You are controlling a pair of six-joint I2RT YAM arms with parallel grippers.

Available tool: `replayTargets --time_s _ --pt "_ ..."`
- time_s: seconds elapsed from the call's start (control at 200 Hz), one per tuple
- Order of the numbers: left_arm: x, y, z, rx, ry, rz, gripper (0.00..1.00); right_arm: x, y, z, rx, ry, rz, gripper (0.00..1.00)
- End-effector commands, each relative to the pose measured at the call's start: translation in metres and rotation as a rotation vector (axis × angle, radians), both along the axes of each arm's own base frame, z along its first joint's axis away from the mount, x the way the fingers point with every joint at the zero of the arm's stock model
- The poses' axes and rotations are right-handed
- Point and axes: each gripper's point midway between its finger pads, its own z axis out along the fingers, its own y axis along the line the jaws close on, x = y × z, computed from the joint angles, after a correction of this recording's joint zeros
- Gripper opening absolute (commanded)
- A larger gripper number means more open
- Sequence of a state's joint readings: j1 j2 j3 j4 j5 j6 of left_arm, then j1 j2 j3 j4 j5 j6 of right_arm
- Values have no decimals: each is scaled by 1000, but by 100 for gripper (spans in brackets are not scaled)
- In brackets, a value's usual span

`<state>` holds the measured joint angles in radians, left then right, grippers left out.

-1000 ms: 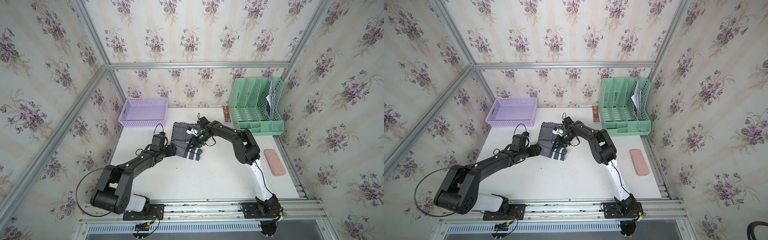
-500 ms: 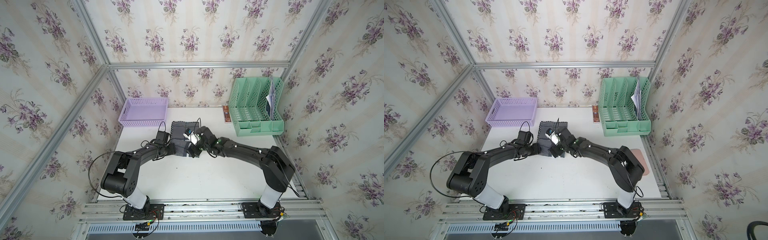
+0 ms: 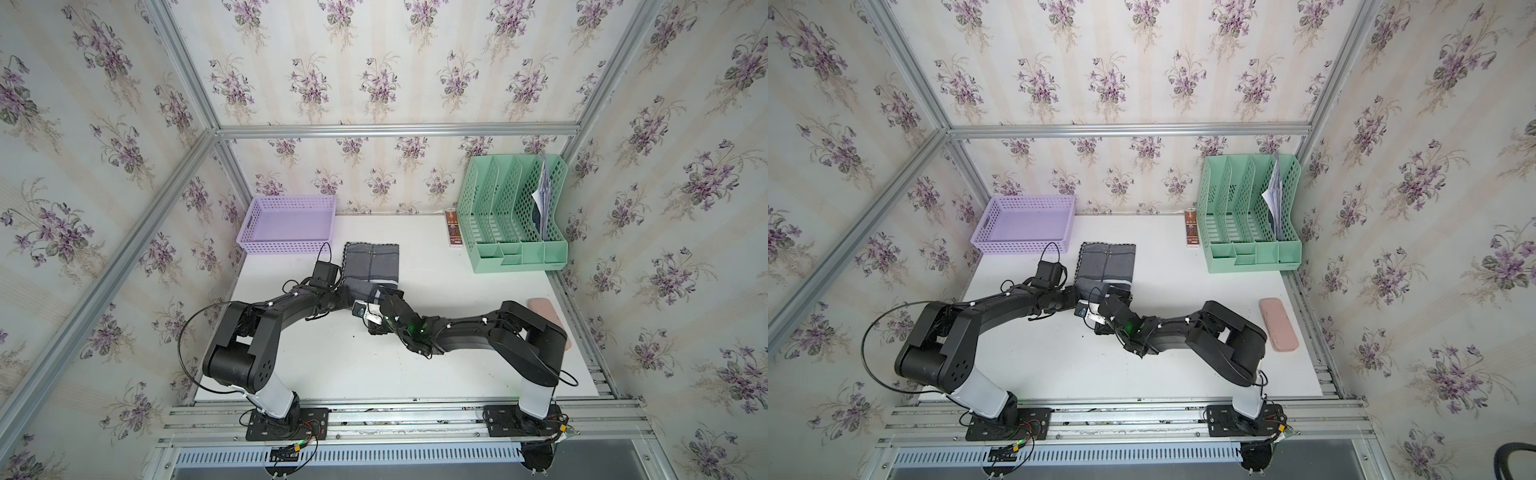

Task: Roll up the pillowcase
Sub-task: Roll the pillowcase at the center of the board.

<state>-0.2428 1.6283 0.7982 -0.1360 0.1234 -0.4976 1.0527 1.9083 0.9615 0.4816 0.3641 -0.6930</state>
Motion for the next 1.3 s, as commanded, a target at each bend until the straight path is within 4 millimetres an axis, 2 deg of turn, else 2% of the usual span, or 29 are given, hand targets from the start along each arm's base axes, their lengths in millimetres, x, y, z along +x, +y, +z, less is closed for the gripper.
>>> replayTargets --time_s 0.0,0.12,0.22,0.25,0.285,0.335,0.375,0.405,0.454,0.479,0.544,0.579,0.674,0.834,0.964,1.144,1.224,1.299 --pt "-12 7 -5 17 51 21 69 3 -1 -15 -89 5 29 96" --pt "-12 7 -3 1 42 26 70 -10 4 -20 -72 65 92 96" --pt "-13 7 -2 -7 37 31 70 -3 5 -35 -117 89 70 90" --pt "-13 7 -1 -11 35 34 70 -1 4 -41 -128 109 69 86" --pt "-12 7 0 -17 32 35 70 0 3 -50 -144 151 73 75" --pt "-13 8 2 -21 30 42 70 3 0 -57 -152 197 63 53" --pt "-14 9 6 -26 24 51 70 3 -2 -62 -159 237 66 41" --pt "-14 10 10 -32 14 58 70 1 -4 -64 -161 266 68 32" --pt "-15 14 19 -43 -5 78 72 -1 -9 -65 -156 322 67 8" --pt "-16 17 25 -51 -20 91 73 -4 -10 -64 -149 361 74 0" --pt "-18 25 36 -78 -48 133 75 -16 -13 -58 -111 497 104 0" --pt "-17 29 51 -101 -91 153 77 -22 -14 -52 -86 581 117 0" --pt "-19 34 66 -153 -140 173 78 -40 -20 -41 -32 827 130 0" --pt "-24 18 72 -230 -147 94 78 -56 -26 -15 91 1227 68 0" --pt "-33 4 74 -308 -187 37 80 -75 -21 10 193 1528 92 0" --pt "-38 -3 95 -346 -283 -20 83 -77 -5 40 363 1779 156 0" --pt "-37 -5 99 -351 -297 -42 85 -68 -1 33 390 1822 113 0" --pt "-36 -8 95 -350 -290 -56 86 -56 0 23 405 1847 46 0"
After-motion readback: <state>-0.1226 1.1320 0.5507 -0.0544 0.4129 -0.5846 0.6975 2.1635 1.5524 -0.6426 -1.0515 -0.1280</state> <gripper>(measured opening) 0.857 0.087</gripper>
